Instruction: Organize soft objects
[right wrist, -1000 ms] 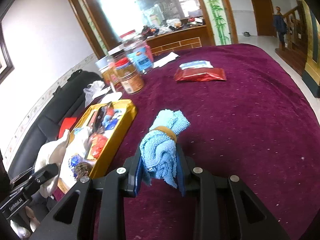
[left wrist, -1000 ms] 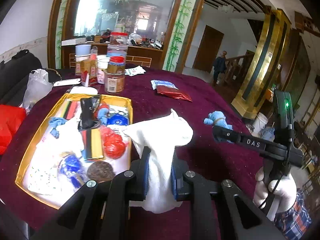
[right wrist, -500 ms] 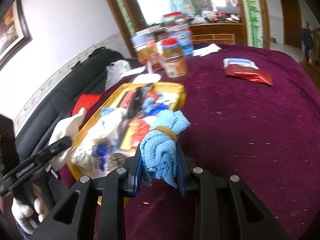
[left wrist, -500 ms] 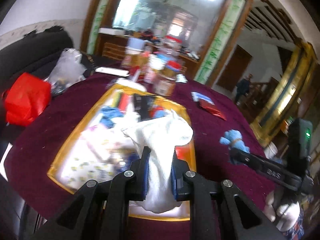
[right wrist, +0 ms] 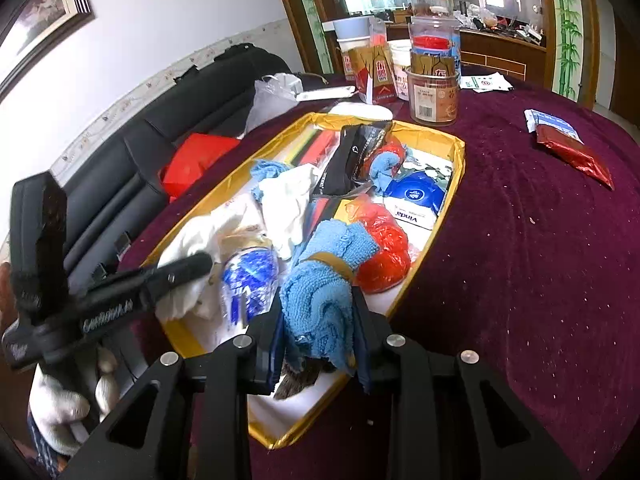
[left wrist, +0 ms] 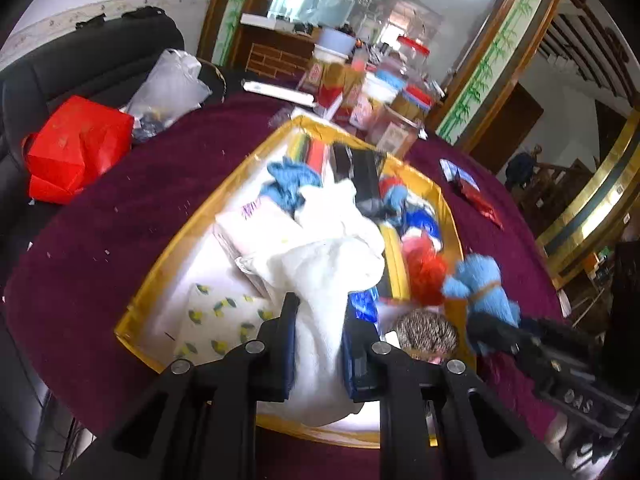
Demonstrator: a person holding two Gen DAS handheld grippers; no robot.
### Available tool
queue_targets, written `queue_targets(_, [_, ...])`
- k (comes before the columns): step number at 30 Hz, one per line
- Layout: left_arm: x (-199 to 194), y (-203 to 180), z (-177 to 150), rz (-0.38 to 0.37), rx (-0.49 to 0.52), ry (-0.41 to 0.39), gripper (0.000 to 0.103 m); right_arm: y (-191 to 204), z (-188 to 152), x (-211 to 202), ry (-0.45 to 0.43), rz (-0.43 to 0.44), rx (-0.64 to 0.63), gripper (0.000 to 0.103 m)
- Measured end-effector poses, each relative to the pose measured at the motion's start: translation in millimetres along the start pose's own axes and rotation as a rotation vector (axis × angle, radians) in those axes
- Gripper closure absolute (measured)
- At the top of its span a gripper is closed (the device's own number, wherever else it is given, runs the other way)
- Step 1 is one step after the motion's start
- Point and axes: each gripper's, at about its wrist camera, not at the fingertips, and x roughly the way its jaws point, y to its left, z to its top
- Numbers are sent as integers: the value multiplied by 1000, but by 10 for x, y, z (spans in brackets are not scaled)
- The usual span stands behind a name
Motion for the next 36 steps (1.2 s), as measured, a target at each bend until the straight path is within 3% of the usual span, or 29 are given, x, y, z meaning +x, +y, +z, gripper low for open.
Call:
queue_targets(11, [43, -127, -195, -15, 69, 62, 76, -81, 233, 375, 70, -27, 12, 75])
queue_targets(13, [35, -142, -203, -17, 77, 62, 71, -116, 296, 451, 82, -30, 19, 75])
queue_targets(18, [-16, -172, -213, -44, 82, 47, 45, -216, 429, 570, 94, -72, 23, 75])
queue_targets(21, [-105, -176, -208, -58, 83, 16, 39, -305, 449, 580, 96, -63, 49, 75])
queue_targets(27, [-326, -93, -136, -69, 47, -80, 34, -183, 382, 475, 89, 12, 8, 75])
queue_targets(36, [-411, 34, -107, -65, -1, -123, 32, -72, 167, 458, 119, 27, -50, 74])
